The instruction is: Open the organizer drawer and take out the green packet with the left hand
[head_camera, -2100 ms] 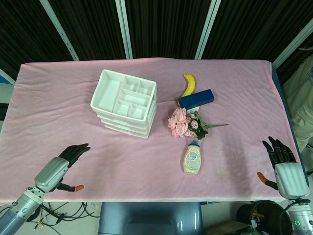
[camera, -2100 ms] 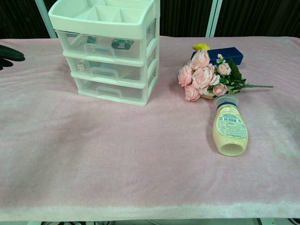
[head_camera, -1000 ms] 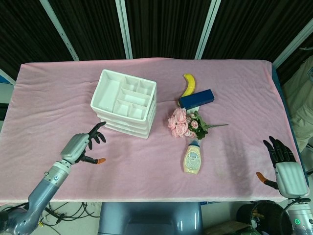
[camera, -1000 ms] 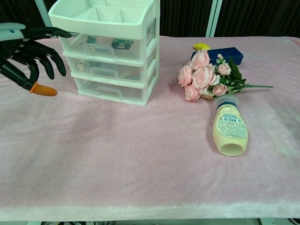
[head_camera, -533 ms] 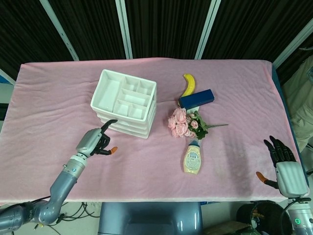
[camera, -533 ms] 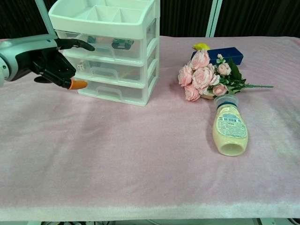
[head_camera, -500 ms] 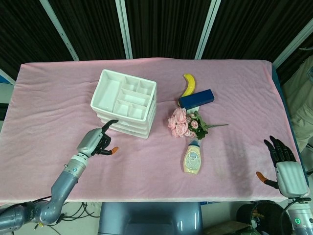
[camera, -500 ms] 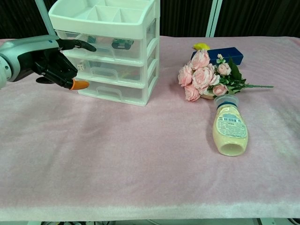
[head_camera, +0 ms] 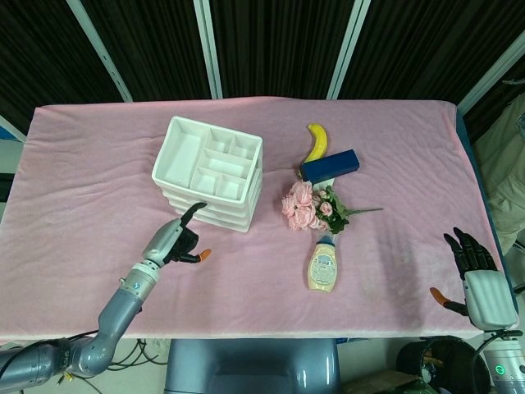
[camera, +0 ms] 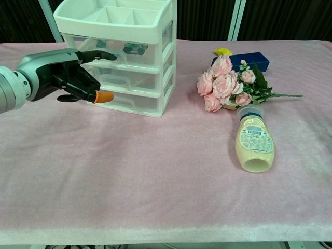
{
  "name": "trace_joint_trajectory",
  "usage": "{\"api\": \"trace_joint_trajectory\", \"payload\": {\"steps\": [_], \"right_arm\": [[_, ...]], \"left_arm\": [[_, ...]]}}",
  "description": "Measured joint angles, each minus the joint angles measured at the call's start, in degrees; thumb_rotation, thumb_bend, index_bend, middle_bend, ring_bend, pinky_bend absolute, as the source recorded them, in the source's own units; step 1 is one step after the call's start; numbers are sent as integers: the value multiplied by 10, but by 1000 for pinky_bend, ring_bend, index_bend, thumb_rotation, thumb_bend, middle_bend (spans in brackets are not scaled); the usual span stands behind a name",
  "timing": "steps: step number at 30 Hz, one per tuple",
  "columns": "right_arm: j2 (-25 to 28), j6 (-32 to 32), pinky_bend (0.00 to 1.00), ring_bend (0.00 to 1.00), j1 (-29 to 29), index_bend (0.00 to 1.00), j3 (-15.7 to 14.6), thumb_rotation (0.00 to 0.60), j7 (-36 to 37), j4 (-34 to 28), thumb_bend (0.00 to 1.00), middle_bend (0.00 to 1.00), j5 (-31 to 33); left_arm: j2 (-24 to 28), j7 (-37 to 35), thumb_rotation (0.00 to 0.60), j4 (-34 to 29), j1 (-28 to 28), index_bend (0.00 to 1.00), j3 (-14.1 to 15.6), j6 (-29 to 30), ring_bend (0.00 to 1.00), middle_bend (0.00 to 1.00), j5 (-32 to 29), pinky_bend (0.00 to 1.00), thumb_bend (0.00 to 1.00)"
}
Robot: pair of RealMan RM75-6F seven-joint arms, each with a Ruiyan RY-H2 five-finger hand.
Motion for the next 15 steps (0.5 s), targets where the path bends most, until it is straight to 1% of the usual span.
{"api": "trace_joint_trajectory", "payload": {"steps": [8, 15], "right_arm": [[0, 0, 121, 0, 0, 0, 0, 600, 1, -2, 45, 0, 0], [1, -2, 121, 0, 0, 0, 0, 600, 6, -3, 45, 0, 2]], "left_arm": [[-17, -25, 600, 6, -3, 135, -9, -9, 847, 908, -5, 950, 300], [-25, -36, 600, 11, -5, 138, -15, -9, 847, 908, -4, 950, 300]]}}
